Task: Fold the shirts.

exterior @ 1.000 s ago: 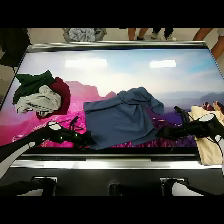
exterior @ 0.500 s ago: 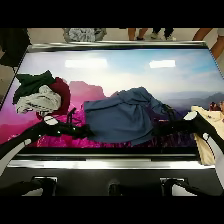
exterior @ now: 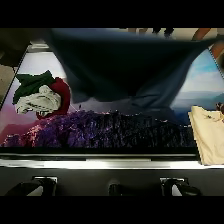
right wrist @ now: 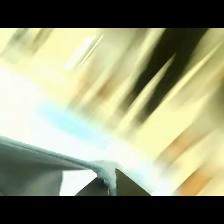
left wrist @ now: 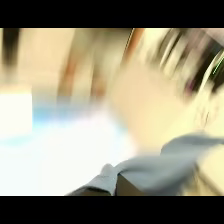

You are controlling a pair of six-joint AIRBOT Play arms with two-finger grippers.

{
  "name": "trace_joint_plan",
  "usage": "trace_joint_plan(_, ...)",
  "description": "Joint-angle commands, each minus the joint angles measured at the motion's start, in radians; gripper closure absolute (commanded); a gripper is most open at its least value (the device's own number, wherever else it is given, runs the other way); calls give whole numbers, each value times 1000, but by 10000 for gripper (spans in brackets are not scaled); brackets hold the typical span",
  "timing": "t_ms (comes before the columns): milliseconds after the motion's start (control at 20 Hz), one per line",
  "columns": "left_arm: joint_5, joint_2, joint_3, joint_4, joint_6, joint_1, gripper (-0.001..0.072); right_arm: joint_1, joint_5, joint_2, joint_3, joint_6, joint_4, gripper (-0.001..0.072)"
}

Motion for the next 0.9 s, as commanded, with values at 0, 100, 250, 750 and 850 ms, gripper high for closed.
trace_joint_plan(0, 36, 86, 279, 27, -59, 26, 680, 1, -98, 203, 159, 10, -25, 675)
trace_joint_plan(100, 2, 130, 276, 74, -111, 26, 680, 1, -93, 255, 159, 30, -27, 675)
trace_joint_plan(250, -66, 151, 276, 209, -196, 26, 680, 1, -106, 268, 159, 30, -29, 675)
trace_joint_plan(750, -165, 56, -256, 438, -267, 26, 680, 1, 162, -249, 156, 19, -22, 674)
trace_joint_plan(850, -34, -17, -430, 437, -247, 26, 679, 1, 129, -442, 156, 13, 51, 674)
